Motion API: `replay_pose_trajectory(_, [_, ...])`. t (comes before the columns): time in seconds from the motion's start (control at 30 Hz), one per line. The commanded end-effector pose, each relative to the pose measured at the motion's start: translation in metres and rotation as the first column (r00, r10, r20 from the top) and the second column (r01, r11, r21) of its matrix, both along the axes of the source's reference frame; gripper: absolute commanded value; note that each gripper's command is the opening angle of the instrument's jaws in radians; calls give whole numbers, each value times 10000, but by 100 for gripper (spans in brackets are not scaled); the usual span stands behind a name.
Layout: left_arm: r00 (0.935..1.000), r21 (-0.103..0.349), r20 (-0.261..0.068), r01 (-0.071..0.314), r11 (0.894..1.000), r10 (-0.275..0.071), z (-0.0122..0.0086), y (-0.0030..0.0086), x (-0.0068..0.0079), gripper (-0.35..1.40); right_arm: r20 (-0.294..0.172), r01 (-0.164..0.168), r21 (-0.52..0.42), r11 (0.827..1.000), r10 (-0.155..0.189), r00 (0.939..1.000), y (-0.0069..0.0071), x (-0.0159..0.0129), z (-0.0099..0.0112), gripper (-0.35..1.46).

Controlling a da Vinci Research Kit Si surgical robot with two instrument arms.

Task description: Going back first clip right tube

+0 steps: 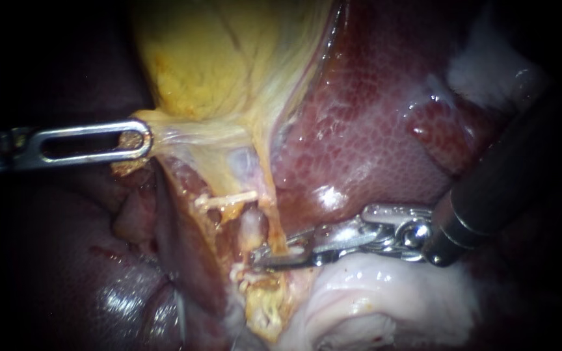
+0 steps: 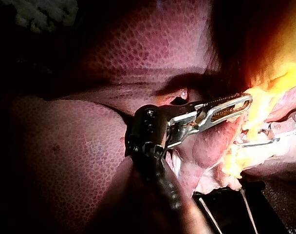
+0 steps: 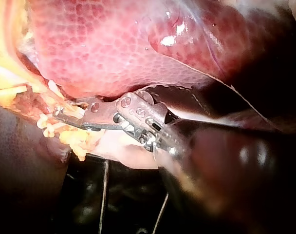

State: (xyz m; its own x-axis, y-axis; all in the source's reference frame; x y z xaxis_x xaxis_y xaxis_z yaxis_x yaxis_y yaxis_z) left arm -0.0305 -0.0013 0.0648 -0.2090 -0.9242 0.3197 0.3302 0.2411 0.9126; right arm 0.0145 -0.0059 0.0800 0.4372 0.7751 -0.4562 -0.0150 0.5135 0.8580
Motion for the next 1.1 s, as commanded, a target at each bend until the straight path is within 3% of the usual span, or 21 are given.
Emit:
replay_pose_trajectory(0.03, [10000,0,-3,0,10000,0,0,0,0,-35,-5,2,-5,10000,-2,10000,0,0,0,-35])
replay_pose_trajectory(0.27, [10000,-1,-4,2,10000,-2,0,-1,0,-35,-10,8,1,10000,-8,10000,-1,0,-2,-35])
replay_pose_trajectory(0.3, [10000,-1,-4,2,10000,-2,0,-1,0,-35,-33,-12,16,10000,12,10000,-1,1,-4,-24])
replay_pose_trajectory(0.4, [10000,0,-4,2,10000,-2,0,-1,0,-35,-560,-95,-1095,9939,33,9984,4,8,-8,47])
replay_pose_trajectory(0.43, [10000,-1,-4,2,10000,-2,0,-1,0,-35,-606,-142,-1321,9911,62,9981,7,10,-10,57])
replay_pose_trajectory(0.53, [10000,-1,-4,1,10000,-1,0,-1,0,-35,-545,-490,-1823,9820,397,9977,14,12,-13,60])
replay_pose_trajectory(0.93, [10000,-3,-4,0,10000,0,0,-2,1,-35,-724,-443,-2113,9764,296,9969,37,-20,-32,60])
replay_pose_trajectory(1.1, [10000,-12,-10,5,10000,-5,0,-3,1,-35,-828,-529,-2305,9716,345,9960,52,-51,-65,60])
